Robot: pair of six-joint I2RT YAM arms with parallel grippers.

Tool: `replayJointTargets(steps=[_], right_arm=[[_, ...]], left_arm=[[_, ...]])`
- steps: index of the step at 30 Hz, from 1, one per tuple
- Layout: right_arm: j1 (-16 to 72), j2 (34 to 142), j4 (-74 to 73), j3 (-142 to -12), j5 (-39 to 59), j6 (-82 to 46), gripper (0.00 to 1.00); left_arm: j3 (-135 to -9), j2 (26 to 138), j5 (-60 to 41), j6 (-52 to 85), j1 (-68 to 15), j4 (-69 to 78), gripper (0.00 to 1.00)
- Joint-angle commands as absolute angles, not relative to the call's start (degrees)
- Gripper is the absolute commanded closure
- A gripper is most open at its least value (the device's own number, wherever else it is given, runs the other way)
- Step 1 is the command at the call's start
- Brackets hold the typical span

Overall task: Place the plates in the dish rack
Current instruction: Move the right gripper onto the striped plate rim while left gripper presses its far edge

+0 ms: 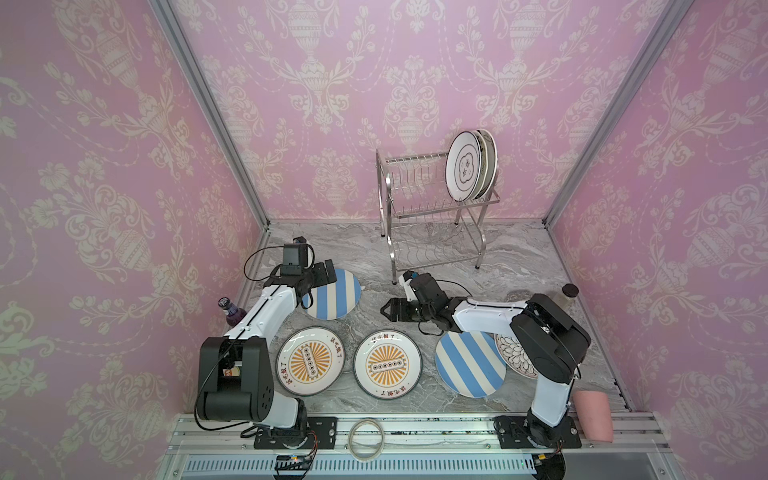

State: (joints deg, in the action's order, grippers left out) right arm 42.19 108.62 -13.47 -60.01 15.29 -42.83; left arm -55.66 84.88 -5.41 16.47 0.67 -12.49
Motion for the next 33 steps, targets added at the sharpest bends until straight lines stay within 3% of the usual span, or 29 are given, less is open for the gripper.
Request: replayJointTargets(steps=[1,20,31,33], right_arm=[[42.46,110.89,-17.89,-63.24,17.5,-47.21,0.23],[44.82,115.48,-5.63,-73.93,12.74,-47.04,0.23],[45.15,122.04,-7.31,-79.86,13.16,-48.82,0.23],[45.16,122.89,-9.35,-79.89,13.37,-49.54,0.28]], left_arm=[[-54.27,85.0,-4.75,17.22,2.43,-12.15,0.01],[-50.86,91.63,-10.06,20.0,7.03,-2.44,0.01],[-51.75,95.85,-10.98,19.65,7.82,-0.21,0.01],[-52.65,96.88,-11.16,19.17,7.91,-1.06,0.01]])
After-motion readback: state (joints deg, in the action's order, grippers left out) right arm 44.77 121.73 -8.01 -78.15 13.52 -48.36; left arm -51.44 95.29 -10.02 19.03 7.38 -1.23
